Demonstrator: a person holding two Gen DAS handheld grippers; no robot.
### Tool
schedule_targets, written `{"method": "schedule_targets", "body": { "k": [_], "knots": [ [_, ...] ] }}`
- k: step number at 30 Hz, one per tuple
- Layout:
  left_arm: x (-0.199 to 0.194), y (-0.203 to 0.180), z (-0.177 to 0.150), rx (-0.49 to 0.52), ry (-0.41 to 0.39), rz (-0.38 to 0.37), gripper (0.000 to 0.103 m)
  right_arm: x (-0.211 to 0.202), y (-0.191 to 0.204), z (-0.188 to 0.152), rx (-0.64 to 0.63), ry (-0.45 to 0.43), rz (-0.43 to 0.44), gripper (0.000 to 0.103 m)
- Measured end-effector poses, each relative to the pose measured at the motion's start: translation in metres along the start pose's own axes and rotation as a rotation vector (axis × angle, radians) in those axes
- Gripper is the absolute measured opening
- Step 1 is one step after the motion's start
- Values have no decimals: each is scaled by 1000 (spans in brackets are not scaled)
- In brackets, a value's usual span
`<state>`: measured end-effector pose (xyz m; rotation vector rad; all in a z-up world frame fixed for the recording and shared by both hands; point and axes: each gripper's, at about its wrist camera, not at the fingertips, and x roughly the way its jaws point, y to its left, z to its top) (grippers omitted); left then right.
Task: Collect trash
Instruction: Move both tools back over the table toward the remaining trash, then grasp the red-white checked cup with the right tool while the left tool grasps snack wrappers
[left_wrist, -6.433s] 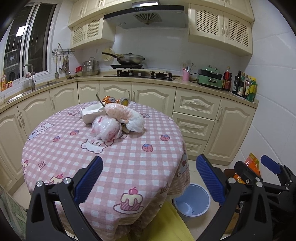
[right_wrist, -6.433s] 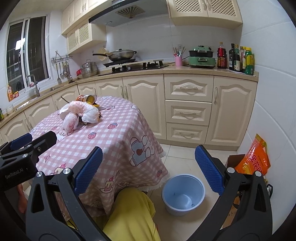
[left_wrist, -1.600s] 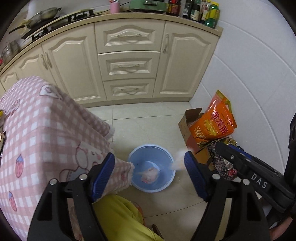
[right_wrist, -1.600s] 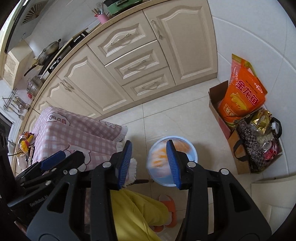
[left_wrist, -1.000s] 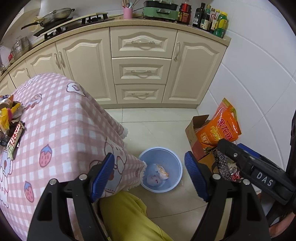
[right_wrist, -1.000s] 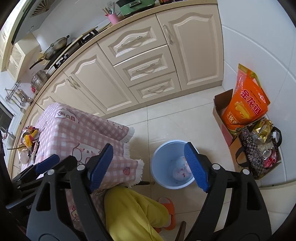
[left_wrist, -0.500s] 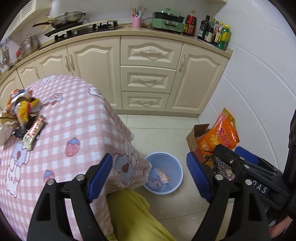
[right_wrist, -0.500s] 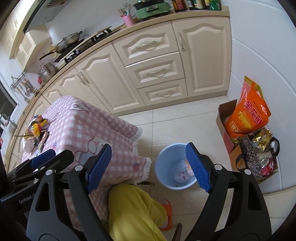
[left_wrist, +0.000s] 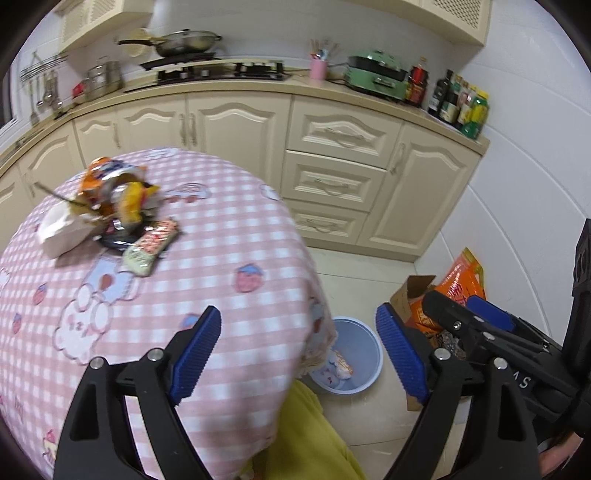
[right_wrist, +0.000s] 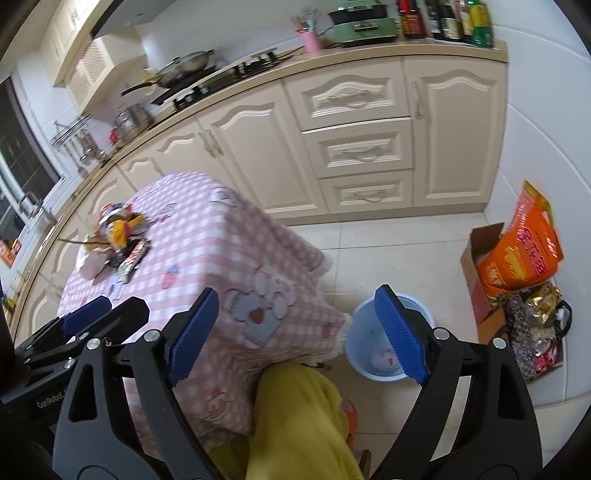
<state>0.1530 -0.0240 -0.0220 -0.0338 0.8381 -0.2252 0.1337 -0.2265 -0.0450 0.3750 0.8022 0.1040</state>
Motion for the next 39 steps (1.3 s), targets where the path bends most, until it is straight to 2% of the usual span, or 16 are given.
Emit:
{"method": "schedule_targets", "body": {
  "k": [11, 19, 24, 33, 37, 38, 39],
  "knots": [
    [-29, 89, -7, -159, -41, 101, 86, 30, 90, 2, -177, 55, 102, 85],
    [-33, 157, -13, -263, -31, 200, 86, 71, 161, 1, -353, 87, 181, 85],
    [-32, 191, -16, -308, -13, 238, 86, 100, 201, -1, -453, 136, 215, 86],
    [-24, 226, -12, -349, 24, 276, 86, 145, 234, 5, -537, 154, 121, 87],
    [-21, 230, -8, -339, 27, 280, 86, 164, 235, 12, -532, 192, 150, 86],
    [-20, 229, -7, -333, 27, 284, 86, 168, 235, 13, -534, 202, 152, 83],
    [-19, 228, -6, -329, 28, 285, 86, 169, 234, 14, -536, 191, 143, 74]
  ]
}}
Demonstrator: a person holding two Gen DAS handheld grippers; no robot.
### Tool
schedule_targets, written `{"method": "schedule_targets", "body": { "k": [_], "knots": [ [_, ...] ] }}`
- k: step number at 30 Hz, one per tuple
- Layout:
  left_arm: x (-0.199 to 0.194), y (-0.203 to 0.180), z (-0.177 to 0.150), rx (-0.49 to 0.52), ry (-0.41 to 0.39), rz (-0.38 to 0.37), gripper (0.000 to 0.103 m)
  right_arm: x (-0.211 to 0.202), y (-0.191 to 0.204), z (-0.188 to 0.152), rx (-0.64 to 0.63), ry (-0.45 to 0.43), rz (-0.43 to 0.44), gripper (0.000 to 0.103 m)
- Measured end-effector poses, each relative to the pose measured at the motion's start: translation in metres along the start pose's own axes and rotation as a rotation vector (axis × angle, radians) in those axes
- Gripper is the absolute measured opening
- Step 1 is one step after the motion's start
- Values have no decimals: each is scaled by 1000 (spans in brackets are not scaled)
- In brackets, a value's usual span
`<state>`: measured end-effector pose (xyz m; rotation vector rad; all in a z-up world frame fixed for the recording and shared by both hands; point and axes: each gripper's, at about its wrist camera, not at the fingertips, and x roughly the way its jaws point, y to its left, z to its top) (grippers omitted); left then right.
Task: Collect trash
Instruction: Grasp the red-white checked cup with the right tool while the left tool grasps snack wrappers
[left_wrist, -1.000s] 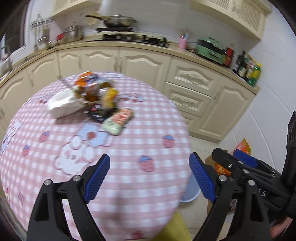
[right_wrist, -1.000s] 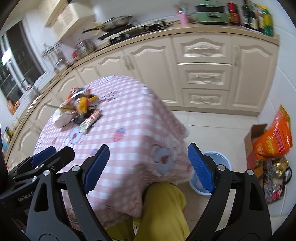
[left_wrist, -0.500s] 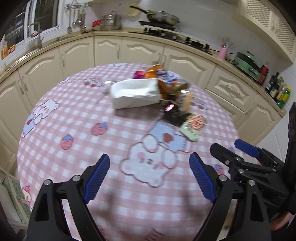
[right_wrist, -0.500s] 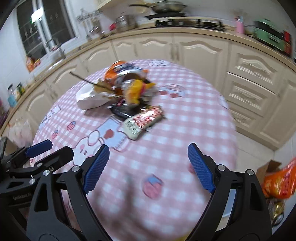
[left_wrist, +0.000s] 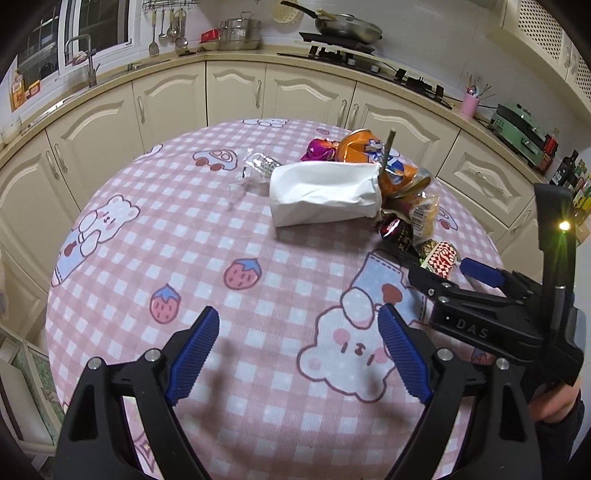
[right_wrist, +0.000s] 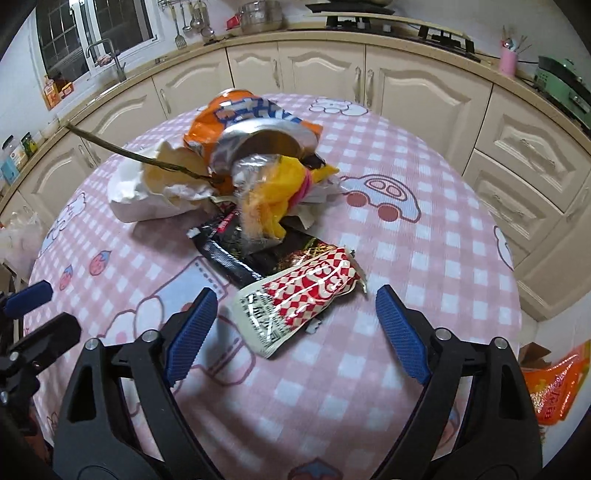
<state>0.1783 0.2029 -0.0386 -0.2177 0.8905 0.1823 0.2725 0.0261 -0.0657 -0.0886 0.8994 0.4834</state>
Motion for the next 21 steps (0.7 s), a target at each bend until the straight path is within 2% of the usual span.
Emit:
{"method": "schedule_targets", "body": {
  "k": [3, 6, 16, 21],
  "knots": [
    [3, -7, 2, 18, 6, -3, 86, -3, -5, 1, 7, -12, 36, 59],
    [10, -15, 3, 27, 18, -2, 86, -5, -9, -2, 13, -22, 57, 54],
    [26, -55, 11, 75, 70, -38, 86, -25, -40, -10, 94, -60, 118, 51],
    [41, -83, 24, 112, 128, -81, 87, -41, -64, -11, 133, -93, 112, 51]
  ]
}}
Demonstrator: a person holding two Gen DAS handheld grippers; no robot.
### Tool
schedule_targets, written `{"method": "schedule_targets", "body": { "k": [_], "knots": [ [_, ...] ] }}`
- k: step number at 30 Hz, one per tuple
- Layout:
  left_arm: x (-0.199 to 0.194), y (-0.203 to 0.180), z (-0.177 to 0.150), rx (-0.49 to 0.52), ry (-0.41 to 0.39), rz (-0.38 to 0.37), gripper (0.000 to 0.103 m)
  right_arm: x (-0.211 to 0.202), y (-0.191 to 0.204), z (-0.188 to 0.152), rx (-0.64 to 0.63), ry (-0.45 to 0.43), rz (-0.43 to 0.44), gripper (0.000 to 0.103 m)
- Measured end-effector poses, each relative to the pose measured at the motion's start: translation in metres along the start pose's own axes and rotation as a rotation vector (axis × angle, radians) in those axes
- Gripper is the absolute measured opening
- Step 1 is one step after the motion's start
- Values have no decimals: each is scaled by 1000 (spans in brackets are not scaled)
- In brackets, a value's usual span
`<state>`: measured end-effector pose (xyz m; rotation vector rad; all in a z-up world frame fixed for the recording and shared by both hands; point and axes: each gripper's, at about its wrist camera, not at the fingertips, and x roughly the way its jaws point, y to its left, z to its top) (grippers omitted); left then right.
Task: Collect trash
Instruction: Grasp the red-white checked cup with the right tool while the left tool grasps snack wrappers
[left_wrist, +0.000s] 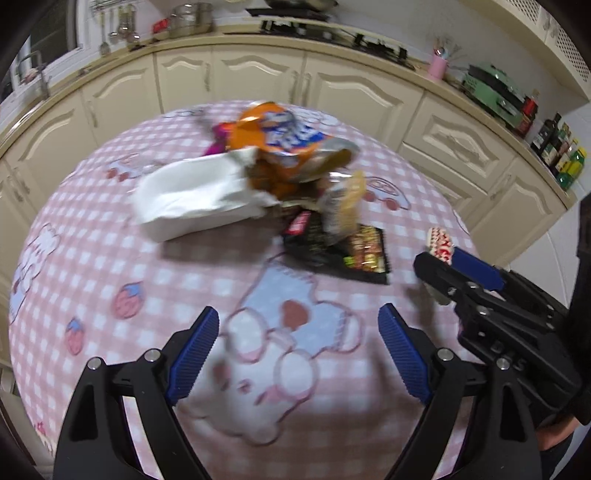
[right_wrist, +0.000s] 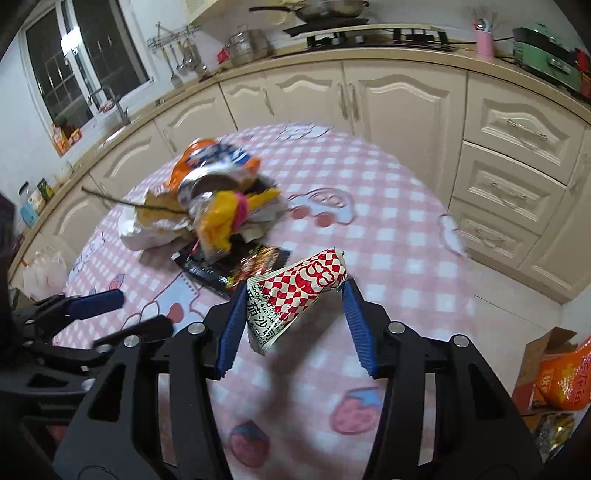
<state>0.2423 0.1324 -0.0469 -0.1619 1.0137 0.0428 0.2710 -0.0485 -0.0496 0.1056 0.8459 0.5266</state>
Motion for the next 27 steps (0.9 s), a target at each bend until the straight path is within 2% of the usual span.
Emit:
{"method": "schedule_targets", "body": {
  "k": [3, 5, 11, 13, 14, 16, 17, 24, 27],
  "knots": [
    [14, -13, 10, 13, 47, -52, 88, -9, -16, 5, 14, -25, -31, 51],
    [25, -19, 19, -2, 78, -52, 89, -12, -27, 6, 30, -29, -29, 51],
    [54, -22, 36, -15, 82, 61, 89, -16, -53, 9, 64, -40, -41, 51],
    [56, -24, 38, 0, 21, 104, 88, -15, -57, 9, 69, -40, -44, 51],
    [59, -24, 39, 10, 20, 113, 84, -14, -60, 9, 72, -38, -47, 51],
    [56, -22, 41, 11, 3, 114, 68, -12, -63, 8, 80, -33, -44, 51],
    [53, -20, 43, 7, -3, 114, 49, -12, -64, 7, 82, -31, -42, 51],
    [39, -2, 38, -28, 10, 52, 31, -17, -58, 1, 77, -24, -36, 50],
    [34, -1, 33, -28, 7, 45, 28, -22, -54, -1, 73, -28, -33, 50]
  ]
}}
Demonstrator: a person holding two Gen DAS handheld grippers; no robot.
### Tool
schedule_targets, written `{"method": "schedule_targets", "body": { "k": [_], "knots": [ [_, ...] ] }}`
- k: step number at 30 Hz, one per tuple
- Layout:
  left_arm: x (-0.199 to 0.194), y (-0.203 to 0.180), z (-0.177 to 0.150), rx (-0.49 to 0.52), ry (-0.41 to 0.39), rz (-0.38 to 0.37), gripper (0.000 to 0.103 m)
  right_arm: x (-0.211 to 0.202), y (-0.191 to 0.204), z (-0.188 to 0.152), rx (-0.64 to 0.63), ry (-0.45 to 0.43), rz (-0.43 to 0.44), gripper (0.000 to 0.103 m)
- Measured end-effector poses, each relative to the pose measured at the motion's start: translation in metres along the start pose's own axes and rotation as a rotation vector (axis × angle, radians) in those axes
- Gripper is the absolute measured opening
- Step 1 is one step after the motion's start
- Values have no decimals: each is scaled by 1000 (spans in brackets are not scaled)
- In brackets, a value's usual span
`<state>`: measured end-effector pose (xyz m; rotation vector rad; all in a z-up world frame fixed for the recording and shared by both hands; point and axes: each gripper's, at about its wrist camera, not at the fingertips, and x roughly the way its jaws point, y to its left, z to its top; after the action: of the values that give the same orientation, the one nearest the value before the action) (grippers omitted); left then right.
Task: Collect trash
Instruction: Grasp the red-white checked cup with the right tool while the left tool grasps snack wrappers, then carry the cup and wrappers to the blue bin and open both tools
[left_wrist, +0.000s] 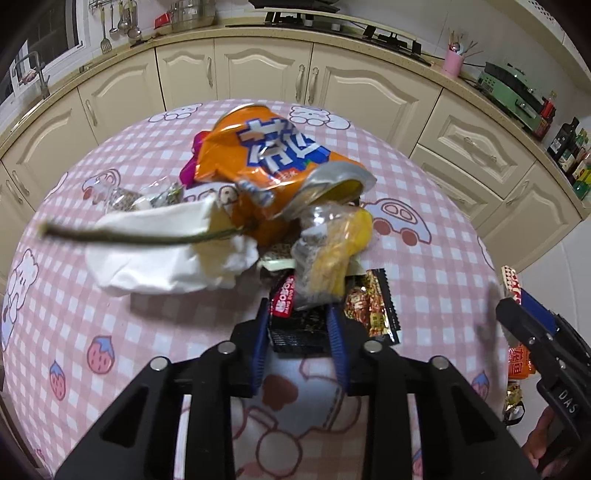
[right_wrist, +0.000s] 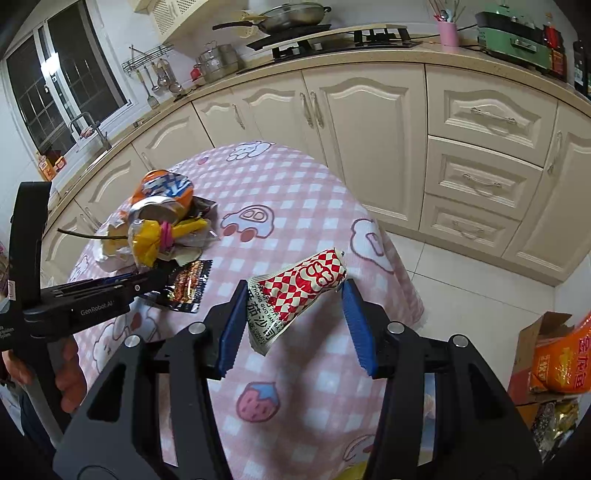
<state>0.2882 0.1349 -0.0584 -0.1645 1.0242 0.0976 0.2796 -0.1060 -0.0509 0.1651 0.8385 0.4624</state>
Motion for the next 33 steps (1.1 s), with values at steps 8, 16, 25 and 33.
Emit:
{"method": "schedule_targets", "body": {
  "k": [8, 16, 25, 33],
  "knots": [
    [-26, 4, -26, 19, -34, -20, 17, -13, 16, -6, -23, -6, 4, 50],
    [-51, 6, -46, 4, -69, -42, 10, -36, 25, -19, -29, -28, 13, 49],
    [-76, -10, -65, 12, -101, -103, 7, -69, 16, -36, -12, -65, -13, 49],
    [-88, -52, -77, 83, -112, -169, 6, -98, -13, -53, 36, -93, -66, 49]
  ]
}}
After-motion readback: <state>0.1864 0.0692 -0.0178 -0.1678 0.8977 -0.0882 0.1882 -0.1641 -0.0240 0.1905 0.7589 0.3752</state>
